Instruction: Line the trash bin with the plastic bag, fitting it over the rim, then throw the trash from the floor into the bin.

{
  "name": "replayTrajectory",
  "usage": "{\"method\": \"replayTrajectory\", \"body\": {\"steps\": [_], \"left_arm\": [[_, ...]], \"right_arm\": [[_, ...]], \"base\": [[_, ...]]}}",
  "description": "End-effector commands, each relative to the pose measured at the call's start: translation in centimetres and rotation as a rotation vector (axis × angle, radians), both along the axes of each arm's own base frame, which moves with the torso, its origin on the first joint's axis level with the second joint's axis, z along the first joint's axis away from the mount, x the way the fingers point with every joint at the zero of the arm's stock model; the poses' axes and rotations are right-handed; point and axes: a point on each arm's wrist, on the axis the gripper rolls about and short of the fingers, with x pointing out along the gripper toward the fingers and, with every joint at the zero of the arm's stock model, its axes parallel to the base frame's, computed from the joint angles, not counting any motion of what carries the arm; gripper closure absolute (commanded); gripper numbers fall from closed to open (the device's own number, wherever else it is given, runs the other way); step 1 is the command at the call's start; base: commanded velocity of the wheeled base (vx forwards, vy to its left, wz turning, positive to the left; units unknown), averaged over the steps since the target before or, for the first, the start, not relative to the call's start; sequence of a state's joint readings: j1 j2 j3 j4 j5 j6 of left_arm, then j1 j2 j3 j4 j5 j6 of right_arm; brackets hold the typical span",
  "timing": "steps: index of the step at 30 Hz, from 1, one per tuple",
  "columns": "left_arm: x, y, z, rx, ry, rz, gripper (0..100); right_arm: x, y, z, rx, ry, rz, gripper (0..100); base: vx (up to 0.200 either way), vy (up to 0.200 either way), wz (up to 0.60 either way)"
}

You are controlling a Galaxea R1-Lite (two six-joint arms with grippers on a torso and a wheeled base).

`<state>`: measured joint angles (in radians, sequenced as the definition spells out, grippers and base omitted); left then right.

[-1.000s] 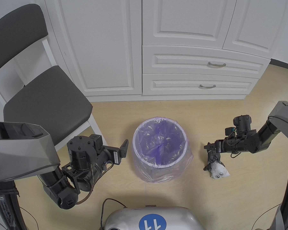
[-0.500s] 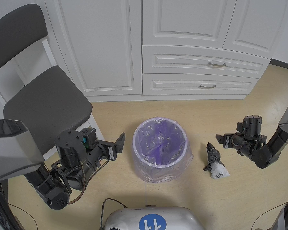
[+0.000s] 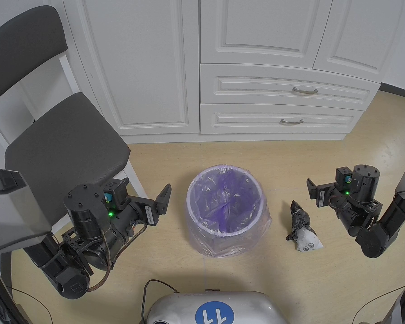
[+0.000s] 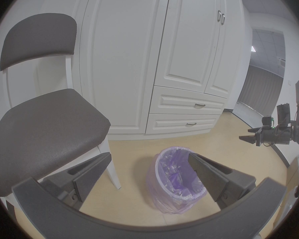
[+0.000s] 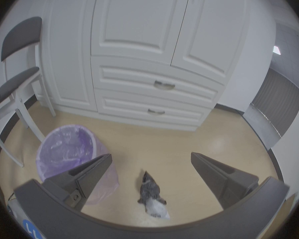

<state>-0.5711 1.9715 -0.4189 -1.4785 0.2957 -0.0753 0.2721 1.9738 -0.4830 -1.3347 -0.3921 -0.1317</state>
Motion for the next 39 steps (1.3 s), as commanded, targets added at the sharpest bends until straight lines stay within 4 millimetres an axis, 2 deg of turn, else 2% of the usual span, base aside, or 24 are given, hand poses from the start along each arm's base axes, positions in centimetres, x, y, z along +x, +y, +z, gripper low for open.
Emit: {"method": "replayTrajectory", "body": {"steps": [1,4,5,11,15,20,22,24,26,27,29,32,35,39], "left_arm": [[-0.1,0.5,0.0,-0.006,-0.014,0.004,0],[0.0,0.7,0.2,-0.013,-0.019,-0.013,0],[0.1,1.1,0.3,-0.02,-0.027,-0.036,0],[1.2,1.8,0.6,-0.027,-0.034,-0.031,0],[1.3,1.9,0.9,-0.018,-0.021,-0.024,0],[0.5,2.0,2.8,-0.001,0.011,-0.03,0],[0.5,2.0,2.8,0.0,0.014,-0.03,0],[0.6,1.8,3.9,0.016,0.068,-0.038,0],[1.0,1.4,4.2,0.021,0.085,-0.04,0],[1.7,1.0,4.7,0.036,0.113,-0.041,0],[2.1,0.6,5.3,0.055,0.152,-0.043,0],[1.8,0.7,6.4,0.056,0.216,-0.039,0],[1.2,0.9,6.7,0.024,0.29,-0.03,0],[1.1,1.1,6.4,-0.026,0.342,-0.014,0]], "right_arm": [[-0.3,-0.2,-1.1,-0.054,-0.056,0.009,0],[-0.3,-0.4,-2.0,-0.107,-0.043,0.013,0],[-0.3,-1.0,-2.2,-0.184,-0.018,-0.006,0],[-0.5,-1.2,-1.8,-0.203,0.067,-0.006,0],[-0.8,-0.5,-0.4,-0.105,0.085,0.005,0],[-1.8,0.7,2.0,0.036,0.193,0.024,0],[-1.9,0.8,2.0,0.045,0.202,0.025,0],[-1.7,1.3,3.9,0.098,0.358,0.006,0],[-1.1,1.5,5.1,0.136,0.402,0.012,0],[-0.5,1.9,6.8,0.212,0.454,0.042,0],[0.3,2.1,9.0,0.295,0.503,0.089,0],[1.2,1.9,11.1,0.368,0.589,0.17,0],[1.9,1.7,11.0,0.388,0.593,0.193,0],[2.2,1.3,9.8,0.403,0.497,0.208,0]], "base": [[0.0,0.0,0.0],[0.0,0.0,0.0],[0.0,0.0,0.0],[0.0,0.0,0.0],[0.0,0.0,0.0],[0.0,0.0,0.0],[0.0,0.0,0.0],[0.0,0.0,0.0],[0.0,0.0,0.0],[0.0,0.0,0.0],[0.0,0.0,0.0],[0.0,0.0,0.0],[0.0,0.0,0.0],[0.0,0.0,0.0]]}}
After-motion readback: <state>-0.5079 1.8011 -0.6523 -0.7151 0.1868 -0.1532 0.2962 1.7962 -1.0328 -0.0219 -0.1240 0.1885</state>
